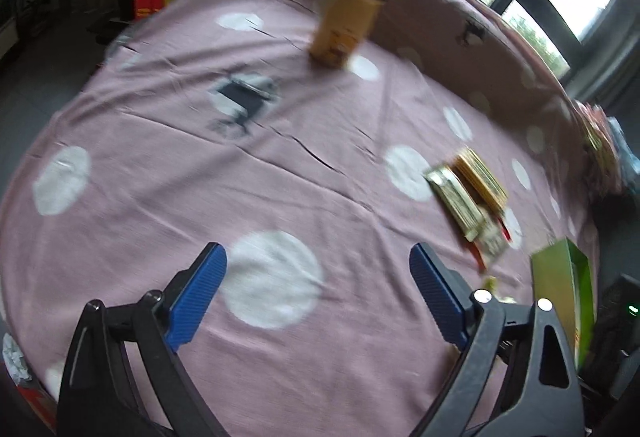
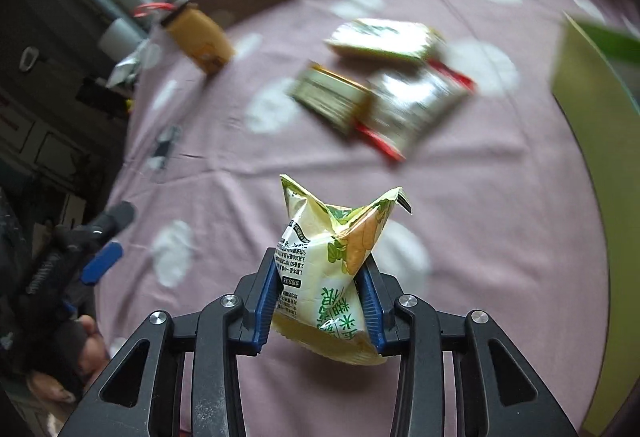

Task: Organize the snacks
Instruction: 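Lift the pale green snack bag with the right gripper over the box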

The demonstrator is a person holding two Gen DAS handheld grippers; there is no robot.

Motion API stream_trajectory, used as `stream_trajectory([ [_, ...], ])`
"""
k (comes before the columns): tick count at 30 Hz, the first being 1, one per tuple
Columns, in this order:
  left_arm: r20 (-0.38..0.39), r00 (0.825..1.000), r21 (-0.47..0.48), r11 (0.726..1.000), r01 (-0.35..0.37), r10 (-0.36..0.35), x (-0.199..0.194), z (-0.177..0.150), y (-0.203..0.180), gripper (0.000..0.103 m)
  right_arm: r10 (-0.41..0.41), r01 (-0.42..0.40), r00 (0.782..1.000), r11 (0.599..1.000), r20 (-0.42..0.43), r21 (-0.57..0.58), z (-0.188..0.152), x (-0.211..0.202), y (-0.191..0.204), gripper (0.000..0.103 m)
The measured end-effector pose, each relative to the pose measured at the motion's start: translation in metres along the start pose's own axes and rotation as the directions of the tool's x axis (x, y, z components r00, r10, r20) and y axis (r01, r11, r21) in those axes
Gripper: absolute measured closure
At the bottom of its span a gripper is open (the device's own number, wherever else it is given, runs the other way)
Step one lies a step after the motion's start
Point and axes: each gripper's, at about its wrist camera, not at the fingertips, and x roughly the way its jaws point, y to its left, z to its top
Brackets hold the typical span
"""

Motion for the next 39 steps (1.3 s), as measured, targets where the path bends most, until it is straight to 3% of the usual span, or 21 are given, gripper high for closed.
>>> stream_trajectory([
  [4, -0.075, 0.996, 0.075, 0.996, 0.048, -0.042, 0.015, -0.013, -0.026, 0.011, 0.084, -0.08, 0.996, 0.992, -0.036, 0.1, 0.009, 0.003, -0.022, 0.058],
  [7, -0.134, 0.987, 0.104, 0.99, 0.097, -0.083, 0.026, -0.022, -0.041, 0.012, 0.069, -0.069, 0.998, 0.991, 0.003, 0.113, 0.009, -0.009, -0.029, 0.031],
  [8, -0.148, 0.984, 0.11, 0.987, 0.116, -0.099, 0.028, -0.024, -0.045, 0.012, 0.066, -0.068, 0.998, 0.991, 0.024, 0.115, 0.009, -0.015, -0.031, 0.028],
  [16, -0.245, 0.943, 0.177, 0.946, 0.272, -0.225, 0.041, -0.044, -0.083, 0.012, 0.214, -0.256, 0.958, 0.939, 0.192, 0.229, 0.013, -0.051, -0.064, 0.028],
  [19, -0.268, 0.929, 0.202, 0.928, 0.312, -0.254, 0.044, -0.052, -0.098, 0.014, 0.234, -0.273, 0.956, 0.933, 0.178, 0.235, 0.015, -0.046, -0.066, 0.028],
  [23, -0.308, 0.903, 0.212, 0.904, 0.372, -0.3, 0.052, -0.06, -0.115, 0.032, 0.285, -0.308, 0.951, 0.918, 0.124, 0.249, 0.016, -0.03, -0.066, 0.028],
  [27, -0.339, 0.896, 0.225, 0.9, 0.374, -0.287, 0.063, -0.066, -0.124, 0.044, 0.307, -0.314, 0.949, 0.915, 0.069, 0.254, 0.017, -0.013, -0.064, 0.036],
  [30, -0.324, 0.906, 0.25, 0.899, 0.36, -0.273, 0.064, -0.068, -0.128, 0.049, 0.305, -0.302, 0.952, 0.92, 0.026, 0.25, 0.016, -0.002, -0.063, 0.047],
  [32, -0.327, 0.903, 0.249, 0.896, 0.368, -0.28, 0.065, -0.068, -0.128, 0.054, 0.305, -0.298, 0.952, 0.923, 0.008, 0.244, 0.016, 0.004, -0.061, 0.054],
  [34, -0.326, 0.905, 0.258, 0.895, 0.363, -0.274, 0.065, -0.069, -0.128, 0.055, 0.347, -0.335, 0.938, 0.909, -0.004, 0.25, 0.016, 0.011, -0.057, 0.056],
  [39, -0.32, 0.905, 0.24, 0.9, 0.363, -0.28, 0.065, -0.068, -0.127, 0.057, 0.332, -0.325, 0.943, 0.916, 0.009, 0.236, 0.015, 0.009, -0.051, 0.056],
])
